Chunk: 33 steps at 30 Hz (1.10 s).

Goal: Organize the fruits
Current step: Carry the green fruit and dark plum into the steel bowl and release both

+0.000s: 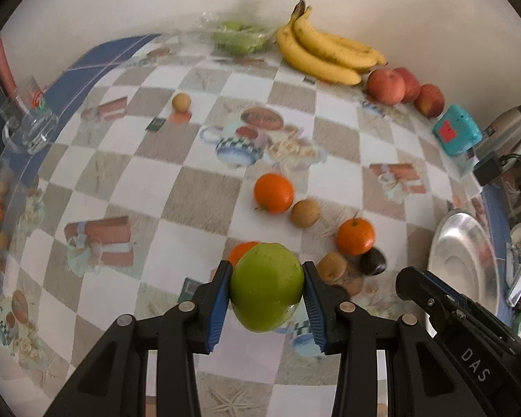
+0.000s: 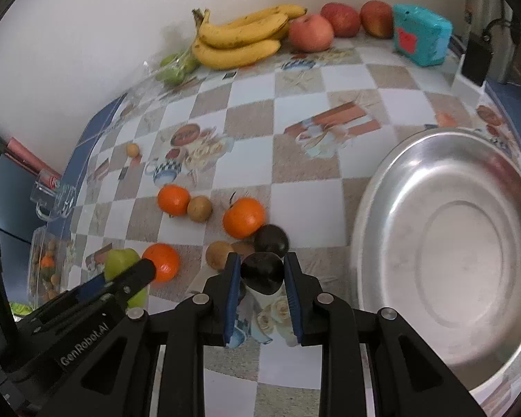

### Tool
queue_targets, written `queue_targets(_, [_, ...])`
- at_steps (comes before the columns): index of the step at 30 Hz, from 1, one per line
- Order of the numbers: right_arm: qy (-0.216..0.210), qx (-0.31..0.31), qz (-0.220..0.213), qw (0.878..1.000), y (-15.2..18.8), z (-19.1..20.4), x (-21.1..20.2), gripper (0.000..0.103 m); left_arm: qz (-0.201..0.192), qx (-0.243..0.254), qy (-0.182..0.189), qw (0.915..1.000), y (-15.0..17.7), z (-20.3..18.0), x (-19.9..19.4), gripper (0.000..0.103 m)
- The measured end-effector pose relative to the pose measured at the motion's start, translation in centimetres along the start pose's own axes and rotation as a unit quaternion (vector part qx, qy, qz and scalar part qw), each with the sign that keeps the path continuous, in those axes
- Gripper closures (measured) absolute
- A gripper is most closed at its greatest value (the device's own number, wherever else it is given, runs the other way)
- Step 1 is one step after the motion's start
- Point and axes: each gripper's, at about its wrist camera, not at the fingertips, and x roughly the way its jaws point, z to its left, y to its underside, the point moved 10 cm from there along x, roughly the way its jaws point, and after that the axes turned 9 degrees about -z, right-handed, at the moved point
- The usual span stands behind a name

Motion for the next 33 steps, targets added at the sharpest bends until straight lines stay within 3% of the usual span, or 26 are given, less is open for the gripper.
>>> queue_targets(6, [0.030, 0.037, -0.030, 0.998, -1.5, -3.3, -1.4, 0.076, -0.029, 0.020, 0.030, 0.9989, -1.5, -3.2, -1.0, 0.060])
queue_targets(10, [0.074, 0.066, -0.044, 0.994, -2.0, -7.0, -2.5, 0.076, -0.035, 0.047, 0.057, 0.9966, -1.8, -6.5, -1.5, 0.060])
queue_targets(20, [0.170, 0.146, -0.067, 0.972, -1.8, -15.8, -6.3, 0.076, -0.025, 0.127, 0.121, 0.9842, 0.1, -15.5, -1.5, 0.060])
queue_targets(26, [0.183, 0.185, -0.074, 0.963, -1.4, -18.1, -7.5, 0.076, -0.017, 0.175, 0.151, 0.9728, 2.7, -19.3, -1.2, 0.060])
queue_targets(33, [0.178, 0.196, -0.038, 0.964, 0.2, -18.4, -6.1, 0.076, 0.009, 0.213, 0.142, 0.9667, 5.4, -20.5, 0.8, 0.060])
